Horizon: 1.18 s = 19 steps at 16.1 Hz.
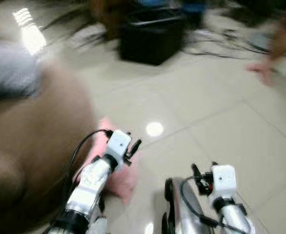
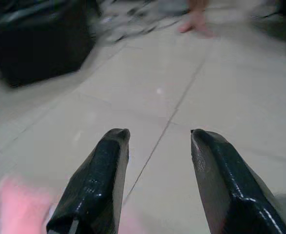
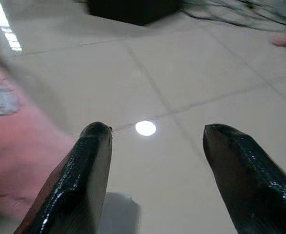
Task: Move the pillow to the sofa from floor
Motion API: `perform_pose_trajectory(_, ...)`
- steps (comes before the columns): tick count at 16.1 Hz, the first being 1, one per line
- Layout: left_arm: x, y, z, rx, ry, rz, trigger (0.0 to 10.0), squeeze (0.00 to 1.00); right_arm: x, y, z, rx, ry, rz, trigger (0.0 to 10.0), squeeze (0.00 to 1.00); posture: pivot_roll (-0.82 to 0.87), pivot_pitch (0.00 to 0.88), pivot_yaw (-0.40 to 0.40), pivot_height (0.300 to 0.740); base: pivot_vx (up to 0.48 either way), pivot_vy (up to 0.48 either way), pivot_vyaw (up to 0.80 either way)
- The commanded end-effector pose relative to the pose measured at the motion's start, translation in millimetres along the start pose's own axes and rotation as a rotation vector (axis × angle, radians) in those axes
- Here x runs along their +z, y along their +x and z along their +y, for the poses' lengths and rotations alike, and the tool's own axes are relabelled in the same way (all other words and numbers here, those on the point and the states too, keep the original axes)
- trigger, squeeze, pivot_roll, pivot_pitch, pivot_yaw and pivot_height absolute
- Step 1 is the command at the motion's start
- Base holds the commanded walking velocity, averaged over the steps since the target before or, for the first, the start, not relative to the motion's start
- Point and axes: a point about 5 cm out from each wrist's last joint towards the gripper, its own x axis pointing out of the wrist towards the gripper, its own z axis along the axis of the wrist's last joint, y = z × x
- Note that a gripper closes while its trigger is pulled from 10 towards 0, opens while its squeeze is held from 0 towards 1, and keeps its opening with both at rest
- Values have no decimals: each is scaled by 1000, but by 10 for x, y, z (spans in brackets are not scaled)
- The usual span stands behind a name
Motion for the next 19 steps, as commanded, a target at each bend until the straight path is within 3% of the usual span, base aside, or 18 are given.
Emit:
perform_pose_trajectory(1, -38, 1, -7, 14, 5, 14, 10000, 0, 14, 6, -5, -2, -16, 0, 10000, 0, -13, 109, -32, 565, 375, 0, 0)
perform_pose_trajectory(3, -98, 10, 80, 81, -3, 57, 10000, 0, 36, 9, 25, 27, -4, -17, 10000, 0, -12, 107, -31, 565, 187, 0, 0)
perform_pose_trajectory(5, -196, -19, 204, 152, 53, 140, 10000, 0, 38, 18, 120, 128, -82, -3, 10000, 0, -10, 107, -31, 565, 0, 0, 400)
perform_pose_trajectory(10, -393, -124, 327, 187, 58, 261, 10000, 0, -8, 33, 193, 201, -82, 29, 10000, 0, 1, 111, -38, 565, 0, 0, 800)
perform_pose_trajectory(12, -605, -129, 330, 216, 1, 412, 10000, 0, -27, 49, 200, 215, -80, 46, 10000, 0, -3, 123, -52, 565, 0, 0, 0)
perform_pose_trajectory(13, -663, -108, 347, 243, -54, 457, 10000, 306, -28, 55, 194, 216, -96, 52, 10000, 0, -5, 128, -54, 565, 0, 0, 0)
perform_pose_trajectory(14, -704, -91, 324, 225, -99, 489, 10000, 1000, -27, 55, 191, 218, -101, 54, 10000, 0, -11, 141, -58, 565, 0, 0, 0)
perform_pose_trajectory(16, -739, -66, 280, 172, -100, 520, 10000, 1000, -12, 48, 201, 230, -112, 54, 10000, 0, -27, 156, -54, 565, 0, 0, 0)
perform_pose_trajectory(19, -747, -59, 433, 326, -83, 566, 10000, 1000, 6, -9, 266, 289, -128, 51, 10000, 0, -59, 185, -42, 565, 0, 0, 0)
